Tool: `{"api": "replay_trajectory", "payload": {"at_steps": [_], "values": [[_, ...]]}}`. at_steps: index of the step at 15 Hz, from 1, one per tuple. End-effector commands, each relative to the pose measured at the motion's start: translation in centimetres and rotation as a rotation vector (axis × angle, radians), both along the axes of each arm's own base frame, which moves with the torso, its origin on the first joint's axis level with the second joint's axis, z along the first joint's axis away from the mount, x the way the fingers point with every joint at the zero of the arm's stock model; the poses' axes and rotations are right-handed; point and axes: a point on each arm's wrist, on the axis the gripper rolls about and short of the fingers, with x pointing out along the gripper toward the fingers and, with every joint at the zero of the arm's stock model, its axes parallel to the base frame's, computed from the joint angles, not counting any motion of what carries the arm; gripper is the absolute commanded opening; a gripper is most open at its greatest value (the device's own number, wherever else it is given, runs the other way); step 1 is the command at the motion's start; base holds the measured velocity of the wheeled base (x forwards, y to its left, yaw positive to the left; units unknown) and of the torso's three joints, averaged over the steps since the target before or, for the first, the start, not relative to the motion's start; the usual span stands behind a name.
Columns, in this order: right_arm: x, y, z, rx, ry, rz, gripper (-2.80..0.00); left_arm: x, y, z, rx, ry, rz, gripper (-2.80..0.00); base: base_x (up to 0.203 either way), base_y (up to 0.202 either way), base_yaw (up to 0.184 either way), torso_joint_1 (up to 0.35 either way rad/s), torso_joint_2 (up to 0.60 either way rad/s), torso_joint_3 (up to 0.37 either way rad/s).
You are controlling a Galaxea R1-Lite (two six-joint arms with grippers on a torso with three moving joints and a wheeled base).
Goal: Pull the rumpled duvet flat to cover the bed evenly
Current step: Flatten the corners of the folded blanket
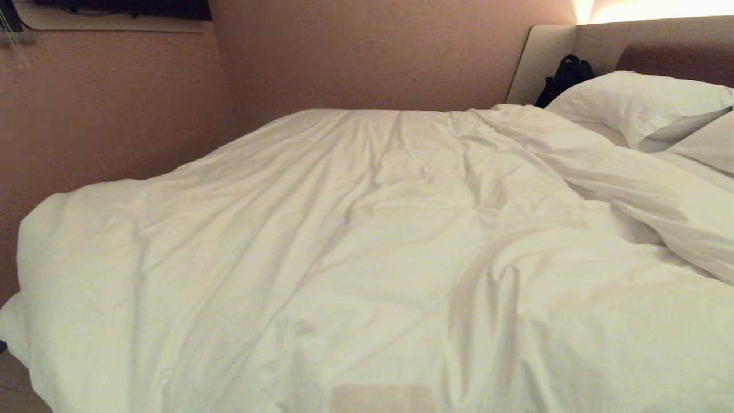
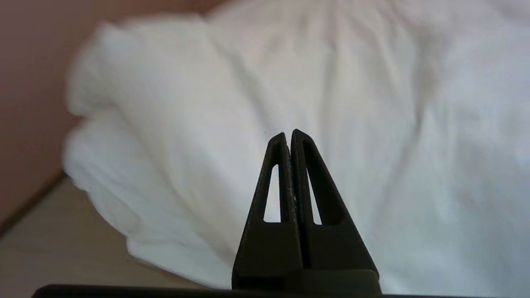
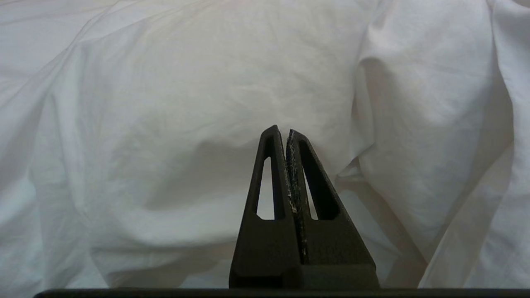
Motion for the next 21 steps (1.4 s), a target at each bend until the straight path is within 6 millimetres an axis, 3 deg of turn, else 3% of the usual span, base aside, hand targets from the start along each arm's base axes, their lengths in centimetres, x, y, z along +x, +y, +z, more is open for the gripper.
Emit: {"api": "replay_trajectory", "payload": {"at_steps": [1,7,21], "values": [[0.0,0.0,0.0,0.0,-0.001,0.0,-2.8,1.1,0.0,-2.4,0.025,0.086,-0.015,-2.8,0.0,0.0,0.0,0.0,0.0,0.0],[0.0,0.0,0.0,0.0,-0.001,0.0,-2.8,2.5,0.0,-5.4,0.03,0.114,-0.019,-2.8,0.0,0.0,0.0,0.0,0.0,0.0],[0.0,0.0,0.0,0.0,-0.001,0.0,-2.8,2.5,0.0,-5.3,-0.047,0.094,-0.013,-2.8,0.0,0.0,0.0,0.0,0.0,0.0]]}}
